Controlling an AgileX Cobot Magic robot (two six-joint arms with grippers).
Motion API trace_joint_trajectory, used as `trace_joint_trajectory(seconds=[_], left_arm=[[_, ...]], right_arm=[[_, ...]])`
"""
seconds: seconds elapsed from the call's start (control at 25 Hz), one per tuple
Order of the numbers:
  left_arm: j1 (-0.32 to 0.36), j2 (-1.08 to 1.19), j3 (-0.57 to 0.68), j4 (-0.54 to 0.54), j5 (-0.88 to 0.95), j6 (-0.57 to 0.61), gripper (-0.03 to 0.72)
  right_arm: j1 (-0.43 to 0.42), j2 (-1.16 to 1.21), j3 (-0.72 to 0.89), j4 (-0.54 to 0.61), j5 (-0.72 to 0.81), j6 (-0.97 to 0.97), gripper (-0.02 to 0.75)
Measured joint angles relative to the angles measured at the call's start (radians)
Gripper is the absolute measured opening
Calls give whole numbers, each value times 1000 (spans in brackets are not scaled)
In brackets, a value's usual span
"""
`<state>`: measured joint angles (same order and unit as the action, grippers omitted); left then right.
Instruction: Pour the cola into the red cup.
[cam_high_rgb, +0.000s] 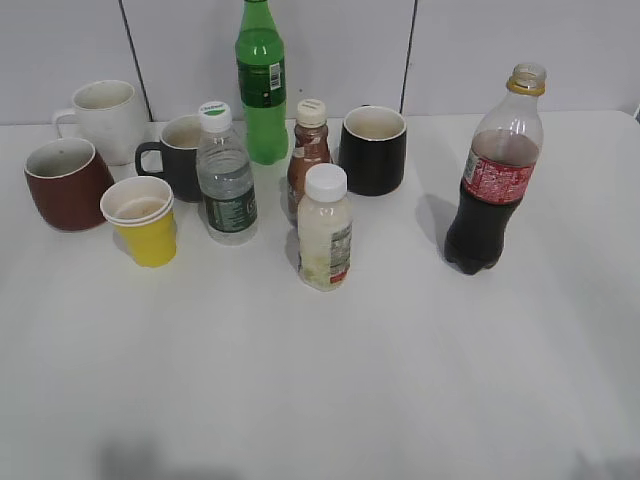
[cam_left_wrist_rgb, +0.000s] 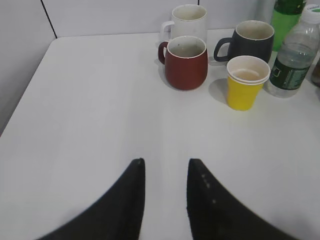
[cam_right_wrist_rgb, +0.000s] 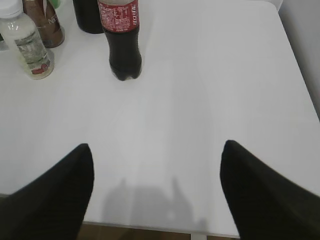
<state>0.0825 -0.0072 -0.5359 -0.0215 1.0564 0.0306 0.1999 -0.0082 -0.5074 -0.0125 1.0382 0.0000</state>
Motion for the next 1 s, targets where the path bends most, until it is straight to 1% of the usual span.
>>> trace_joint_trajectory(seconds=[0.56, 0.68, 0.72, 0.8, 0.92, 1.0], left_arm=[[0, 0, 0, -1, 0, 0, 230], [0, 0, -4, -42, -12, 0, 231], [0, 7, -11, -63, -47, 0, 231], [0, 42, -17, -111, -200, 0, 231], [0, 133, -4, -127, -512, 0, 232], [0, 208, 18, -130, -668, 0, 241]], right_arm=[[0, 0, 0, 1, 0, 0, 590], [0, 0, 0, 2, 0, 0, 590], [0, 0, 0, 2, 0, 0, 590], [0, 0, 0, 3, 0, 0, 590], [0, 0, 0, 4, 0, 0, 590], [0, 0, 0, 13, 0, 0, 590]])
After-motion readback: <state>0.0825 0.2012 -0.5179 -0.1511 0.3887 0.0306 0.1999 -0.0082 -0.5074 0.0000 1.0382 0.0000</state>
